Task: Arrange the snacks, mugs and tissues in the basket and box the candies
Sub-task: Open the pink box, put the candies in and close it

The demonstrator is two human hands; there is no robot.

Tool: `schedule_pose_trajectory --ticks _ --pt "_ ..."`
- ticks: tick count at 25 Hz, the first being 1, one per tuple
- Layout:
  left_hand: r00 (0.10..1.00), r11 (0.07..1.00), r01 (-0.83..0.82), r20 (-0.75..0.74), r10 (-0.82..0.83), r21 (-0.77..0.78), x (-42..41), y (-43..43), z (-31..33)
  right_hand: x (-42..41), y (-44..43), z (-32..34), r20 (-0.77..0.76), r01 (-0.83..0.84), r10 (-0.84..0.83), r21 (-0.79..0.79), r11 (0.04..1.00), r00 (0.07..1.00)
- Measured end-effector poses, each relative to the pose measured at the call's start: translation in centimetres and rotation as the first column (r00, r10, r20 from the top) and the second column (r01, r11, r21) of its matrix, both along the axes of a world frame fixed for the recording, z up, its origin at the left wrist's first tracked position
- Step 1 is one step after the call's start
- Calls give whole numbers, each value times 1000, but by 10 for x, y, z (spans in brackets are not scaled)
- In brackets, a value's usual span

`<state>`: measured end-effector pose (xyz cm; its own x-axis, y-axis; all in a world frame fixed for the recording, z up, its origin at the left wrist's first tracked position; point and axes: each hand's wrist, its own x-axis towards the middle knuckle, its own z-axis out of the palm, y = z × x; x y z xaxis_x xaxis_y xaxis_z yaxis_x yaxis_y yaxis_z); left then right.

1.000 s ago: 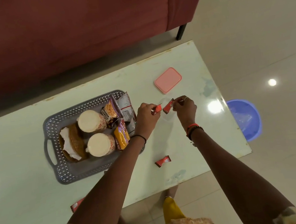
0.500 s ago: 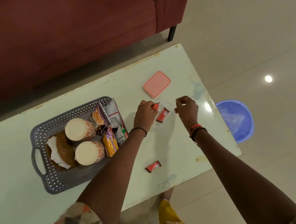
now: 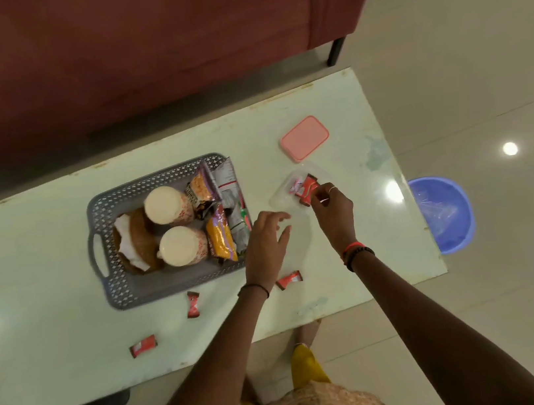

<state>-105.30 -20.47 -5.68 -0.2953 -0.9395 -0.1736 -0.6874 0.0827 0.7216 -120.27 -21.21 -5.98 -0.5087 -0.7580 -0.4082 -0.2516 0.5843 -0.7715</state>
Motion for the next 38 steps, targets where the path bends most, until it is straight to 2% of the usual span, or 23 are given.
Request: schedule_pose_trajectory --ticks 4,8,11,14,18,21,24,26,28,29,32,34,36,38 --pt "993 994 -101 61 99 28 74 88 4 68 41 12 -26 -209 208 -82 974 978" --pt "957 965 -259 151 249 51 157 147 3 141 76 21 -84 -454 447 -131 881 891" --pt "867 921 -389 343 363 8 216 168 -3 191 97 15 -151 -678 662 -101 728 734" --pt "812 927 -375 489 320 14 260 166 -17 226 104 0 -252 -846 825 45 532 506" --pt "812 951 -300 545 212 78 294 153 -38 248 104 -19 -362 -920 889 166 356 279" --pt "811 952 -289 554 188 100 307 146 -49 259 101 -34 -440 -925 888 267 271 134" --pt "802 949 -292 570 176 117 311 142 -54 265 103 -45 -481 -918 875 324 226 46" --pt "806 937 -329 552 216 114 312 142 -52 266 107 -52 -489 -917 872 336 216 26" --pt "831 933 -348 493 260 95 311 141 -46 264 112 -58 -457 -913 883 309 268 104" --pt "847 938 -338 457 270 73 308 139 -43 262 114 -58 -421 -902 887 280 327 191" --pt "898 960 -279 356 258 7 289 128 -29 251 116 -52 -237 -769 783 169 616 575" --pt "928 975 -222 298 221 -32 266 121 -20 233 118 -42 -81 -556 566 118 823 821" --pt "956 985 -158 237 170 -66 238 116 -12 206 116 -30 -3 -337 338 63 939 941" --pt "979 993 -107 169 115 -52 207 112 -5 172 108 -17 -8 -170 170 -8 985 985"
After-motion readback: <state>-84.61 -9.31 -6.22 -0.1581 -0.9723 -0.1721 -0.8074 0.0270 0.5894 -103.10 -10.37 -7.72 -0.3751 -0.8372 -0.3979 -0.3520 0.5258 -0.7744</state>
